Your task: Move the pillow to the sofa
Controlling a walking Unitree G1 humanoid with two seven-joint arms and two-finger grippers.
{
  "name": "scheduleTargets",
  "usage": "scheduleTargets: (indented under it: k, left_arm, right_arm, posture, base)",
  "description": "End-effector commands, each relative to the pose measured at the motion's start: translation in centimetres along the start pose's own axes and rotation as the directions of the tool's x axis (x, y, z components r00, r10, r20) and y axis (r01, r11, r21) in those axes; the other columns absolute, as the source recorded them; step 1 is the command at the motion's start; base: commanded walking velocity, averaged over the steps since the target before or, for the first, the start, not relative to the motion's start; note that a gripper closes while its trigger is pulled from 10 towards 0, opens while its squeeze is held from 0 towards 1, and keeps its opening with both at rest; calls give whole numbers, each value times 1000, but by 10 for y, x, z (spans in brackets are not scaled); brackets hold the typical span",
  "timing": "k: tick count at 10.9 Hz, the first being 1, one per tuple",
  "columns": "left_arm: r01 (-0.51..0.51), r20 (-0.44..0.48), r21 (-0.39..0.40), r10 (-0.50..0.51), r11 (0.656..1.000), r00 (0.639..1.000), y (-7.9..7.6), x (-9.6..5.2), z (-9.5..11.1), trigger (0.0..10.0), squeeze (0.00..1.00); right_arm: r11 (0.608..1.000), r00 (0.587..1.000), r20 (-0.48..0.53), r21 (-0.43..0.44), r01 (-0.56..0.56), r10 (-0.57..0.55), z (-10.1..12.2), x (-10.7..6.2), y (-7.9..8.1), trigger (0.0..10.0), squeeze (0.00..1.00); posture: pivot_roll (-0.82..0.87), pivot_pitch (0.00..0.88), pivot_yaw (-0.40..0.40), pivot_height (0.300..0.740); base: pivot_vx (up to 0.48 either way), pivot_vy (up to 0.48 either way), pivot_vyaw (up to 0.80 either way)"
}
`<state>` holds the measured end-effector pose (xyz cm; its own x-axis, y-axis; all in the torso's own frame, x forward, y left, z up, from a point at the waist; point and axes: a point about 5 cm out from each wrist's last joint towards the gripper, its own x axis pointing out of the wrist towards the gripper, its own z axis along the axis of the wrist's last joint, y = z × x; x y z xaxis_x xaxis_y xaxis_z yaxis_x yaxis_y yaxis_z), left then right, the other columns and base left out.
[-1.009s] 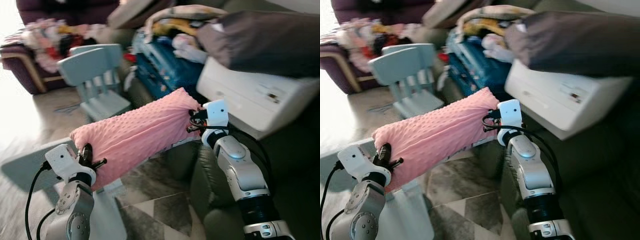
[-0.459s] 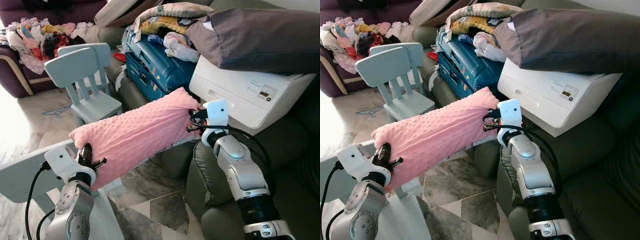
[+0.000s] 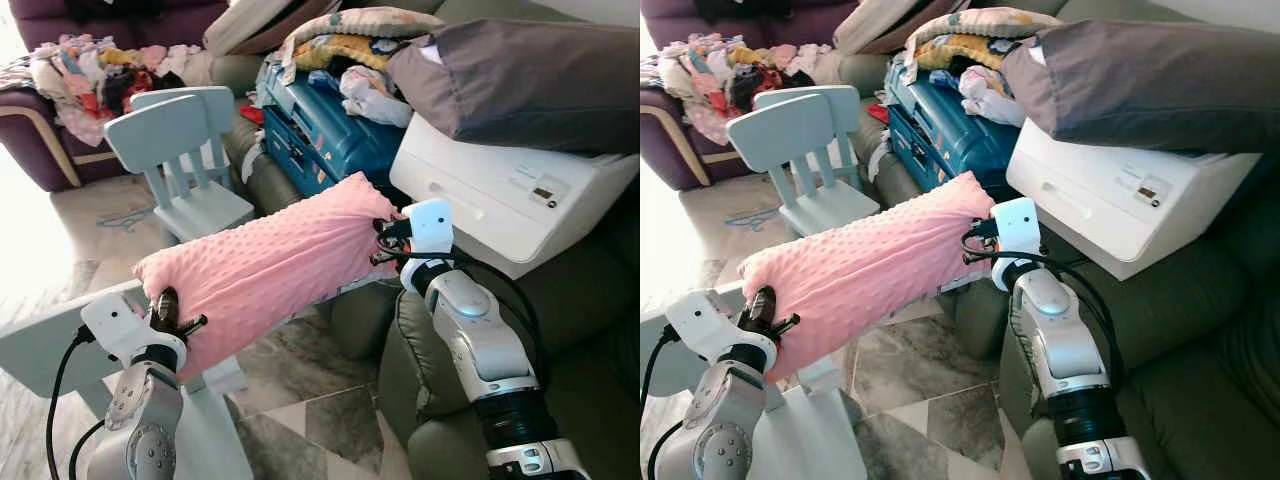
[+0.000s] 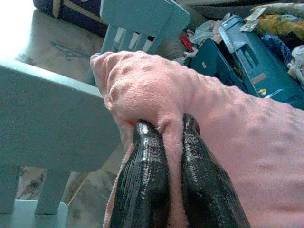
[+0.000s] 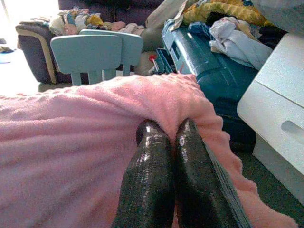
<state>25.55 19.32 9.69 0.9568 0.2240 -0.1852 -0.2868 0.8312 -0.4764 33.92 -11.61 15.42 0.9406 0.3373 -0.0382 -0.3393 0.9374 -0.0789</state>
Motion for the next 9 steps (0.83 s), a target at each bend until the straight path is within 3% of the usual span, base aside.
scheduleTargets:
  k: [1, 9]
  left_arm:
    - [-15, 1, -11, 15, 1000, 1000, 0, 1, -1, 10000, 0]
    - [-29, -9, -28, 29, 999, 1000, 1, 1, -2, 10000, 0]
  right_arm:
    - [1000, 999, 31, -8, 21, -21, 9, 1, -5, 10000, 0]
    - [1000, 1000, 18, -1, 21, -21, 8, 0, -6, 10000, 0]
  posture:
    - [-199, 0, 9, 740]
    - [-203, 0, 9, 740]
  base:
    - [0, 0, 0]
    - [0, 0, -800]
